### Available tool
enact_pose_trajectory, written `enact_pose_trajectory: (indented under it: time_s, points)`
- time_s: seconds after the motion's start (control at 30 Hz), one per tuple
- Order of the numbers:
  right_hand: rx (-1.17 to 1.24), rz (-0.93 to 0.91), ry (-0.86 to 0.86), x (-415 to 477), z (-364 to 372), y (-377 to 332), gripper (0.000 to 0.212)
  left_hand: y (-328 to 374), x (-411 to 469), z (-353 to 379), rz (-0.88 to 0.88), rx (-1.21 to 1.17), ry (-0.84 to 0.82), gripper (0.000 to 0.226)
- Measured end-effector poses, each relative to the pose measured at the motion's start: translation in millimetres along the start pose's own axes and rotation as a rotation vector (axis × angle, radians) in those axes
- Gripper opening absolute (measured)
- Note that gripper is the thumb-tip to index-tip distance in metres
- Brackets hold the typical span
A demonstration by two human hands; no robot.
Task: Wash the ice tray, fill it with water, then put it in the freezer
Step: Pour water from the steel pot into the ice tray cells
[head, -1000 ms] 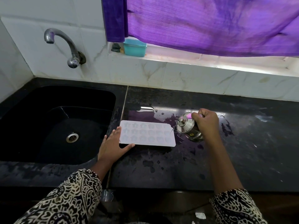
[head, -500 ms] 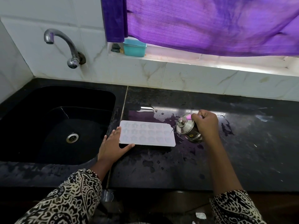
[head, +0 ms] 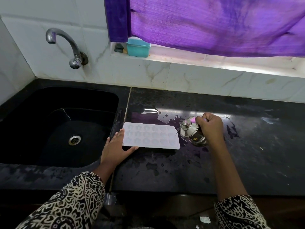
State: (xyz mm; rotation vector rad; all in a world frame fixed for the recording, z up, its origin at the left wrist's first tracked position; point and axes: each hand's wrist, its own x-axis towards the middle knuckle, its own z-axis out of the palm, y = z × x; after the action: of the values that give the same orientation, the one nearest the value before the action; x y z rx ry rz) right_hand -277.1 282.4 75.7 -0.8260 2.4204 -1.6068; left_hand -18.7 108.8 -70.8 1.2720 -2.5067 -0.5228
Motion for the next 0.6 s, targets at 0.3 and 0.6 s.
enact_pose_trajectory:
  time_s: [0.3, 0.6]
  points:
    - [-0.022, 0.011, 0.012, -0.8, 0.6, -1.4, 0.039, -1.2, -0.5, 0.1, -0.002, -0.008, 0.001, 0.104]
    - [0.002, 0.029, 0.002, -0.8, 2.0, -1.6, 0.04, 0.0, -0.7, -1.3, 0.001, -0.012, 0.001, 0.106]
